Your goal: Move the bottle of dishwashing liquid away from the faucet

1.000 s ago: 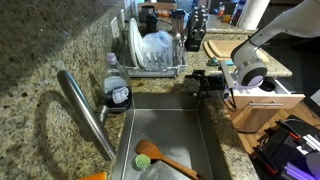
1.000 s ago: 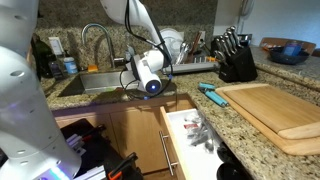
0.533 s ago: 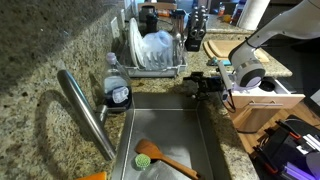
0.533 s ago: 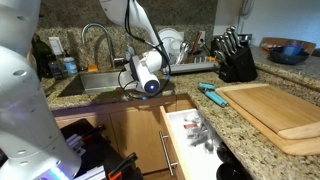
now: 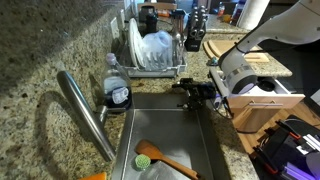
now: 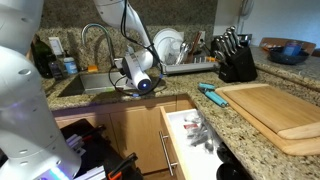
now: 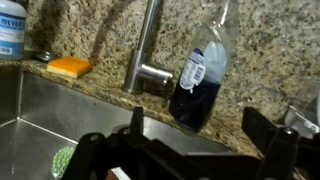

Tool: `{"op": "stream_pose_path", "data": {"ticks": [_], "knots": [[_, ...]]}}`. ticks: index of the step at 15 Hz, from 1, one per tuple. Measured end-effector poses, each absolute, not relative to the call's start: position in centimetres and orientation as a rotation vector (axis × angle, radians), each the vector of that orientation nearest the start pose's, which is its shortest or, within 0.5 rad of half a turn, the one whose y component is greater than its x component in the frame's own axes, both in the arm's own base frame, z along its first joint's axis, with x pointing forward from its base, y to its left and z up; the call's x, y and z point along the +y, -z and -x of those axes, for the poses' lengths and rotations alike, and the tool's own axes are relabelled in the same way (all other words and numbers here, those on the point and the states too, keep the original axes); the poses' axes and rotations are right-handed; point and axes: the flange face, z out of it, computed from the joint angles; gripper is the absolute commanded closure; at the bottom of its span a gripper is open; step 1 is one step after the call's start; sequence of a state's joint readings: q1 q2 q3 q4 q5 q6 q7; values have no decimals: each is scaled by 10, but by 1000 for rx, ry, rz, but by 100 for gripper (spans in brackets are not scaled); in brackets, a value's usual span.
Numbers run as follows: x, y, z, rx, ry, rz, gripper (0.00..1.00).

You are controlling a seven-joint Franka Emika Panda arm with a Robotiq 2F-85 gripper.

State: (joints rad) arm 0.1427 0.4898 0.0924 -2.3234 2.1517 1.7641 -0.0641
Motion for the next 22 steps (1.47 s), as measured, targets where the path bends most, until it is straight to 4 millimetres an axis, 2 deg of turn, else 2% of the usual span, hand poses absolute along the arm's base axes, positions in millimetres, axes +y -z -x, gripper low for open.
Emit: {"op": "stream_pose_path", "data": {"ticks": [2, 7, 10, 14, 20, 22], "knots": [[204, -150, -468, 1124, -719, 1071, 0], [205, -149, -470, 1114, -722, 1044, 0], [218, -163, -476, 1072, -717, 927, 0], [253, -185, -487, 1019, -700, 817, 0], [247, -180, -490, 1045, -683, 831, 0], [242, -182, -504, 1090, -632, 873, 0]]}}
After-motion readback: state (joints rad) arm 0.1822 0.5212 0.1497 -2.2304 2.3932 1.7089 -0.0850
